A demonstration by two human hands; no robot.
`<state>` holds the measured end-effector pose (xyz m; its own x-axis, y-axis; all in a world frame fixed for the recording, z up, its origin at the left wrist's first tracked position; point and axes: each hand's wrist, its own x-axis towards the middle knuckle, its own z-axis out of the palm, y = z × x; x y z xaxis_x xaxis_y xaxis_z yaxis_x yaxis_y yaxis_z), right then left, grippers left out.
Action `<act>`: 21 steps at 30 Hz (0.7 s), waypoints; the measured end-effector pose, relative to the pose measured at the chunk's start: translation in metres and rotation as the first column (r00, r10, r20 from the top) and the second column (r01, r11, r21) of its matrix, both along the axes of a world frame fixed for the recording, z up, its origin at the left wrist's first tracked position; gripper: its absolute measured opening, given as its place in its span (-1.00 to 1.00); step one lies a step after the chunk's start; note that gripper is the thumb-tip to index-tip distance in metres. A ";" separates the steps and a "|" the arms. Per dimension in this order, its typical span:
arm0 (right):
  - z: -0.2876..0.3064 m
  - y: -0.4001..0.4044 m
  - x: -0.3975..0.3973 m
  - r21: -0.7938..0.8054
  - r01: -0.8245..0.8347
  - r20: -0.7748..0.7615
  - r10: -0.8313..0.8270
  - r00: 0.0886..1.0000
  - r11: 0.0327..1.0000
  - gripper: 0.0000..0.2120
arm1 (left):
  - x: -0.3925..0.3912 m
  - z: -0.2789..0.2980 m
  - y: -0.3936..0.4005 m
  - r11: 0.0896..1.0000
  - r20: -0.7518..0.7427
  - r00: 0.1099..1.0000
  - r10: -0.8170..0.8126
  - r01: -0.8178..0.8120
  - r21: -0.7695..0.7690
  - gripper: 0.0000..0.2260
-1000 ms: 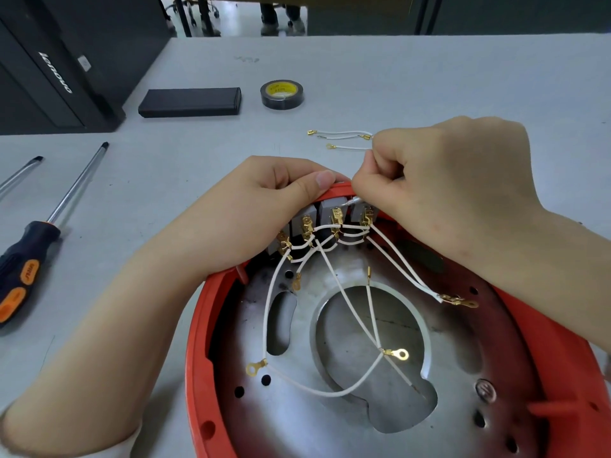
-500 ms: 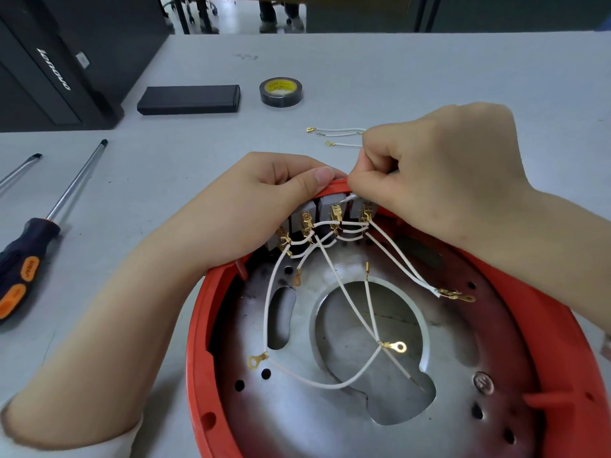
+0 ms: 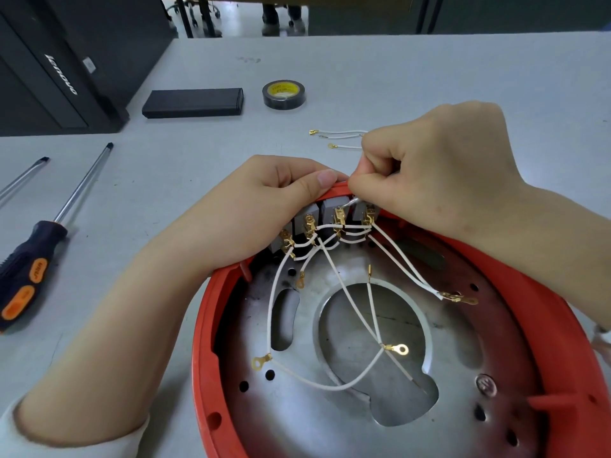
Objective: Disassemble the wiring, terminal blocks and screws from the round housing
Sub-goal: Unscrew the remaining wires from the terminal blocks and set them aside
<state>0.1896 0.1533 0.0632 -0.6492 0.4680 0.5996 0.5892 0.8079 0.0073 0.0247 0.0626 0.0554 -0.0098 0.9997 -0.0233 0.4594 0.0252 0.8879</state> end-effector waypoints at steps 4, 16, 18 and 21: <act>-0.003 -0.002 0.001 0.029 0.017 -0.053 -0.015 0.998 0.999 -0.74 | 0.000 0.000 -0.001 1.000 -0.004 1.000 0.007 -0.007 0.003 -0.78; 0.001 -0.005 -0.003 0.019 -0.050 0.003 0.050 0.999 0.999 -0.73 | 0.000 0.000 0.000 1.000 -0.050 0.999 0.018 -0.018 0.011 -0.78; 0.002 -0.004 -0.002 0.010 -0.047 0.013 0.047 0.999 0.999 -0.74 | 0.000 0.001 0.000 1.000 -0.049 0.999 0.016 -0.016 0.005 -0.78; 0.002 -0.004 -0.003 -0.006 -0.031 0.021 0.032 0.999 0.999 -0.75 | 0.000 0.001 -0.001 1.000 -0.036 0.999 0.010 -0.010 0.009 -0.78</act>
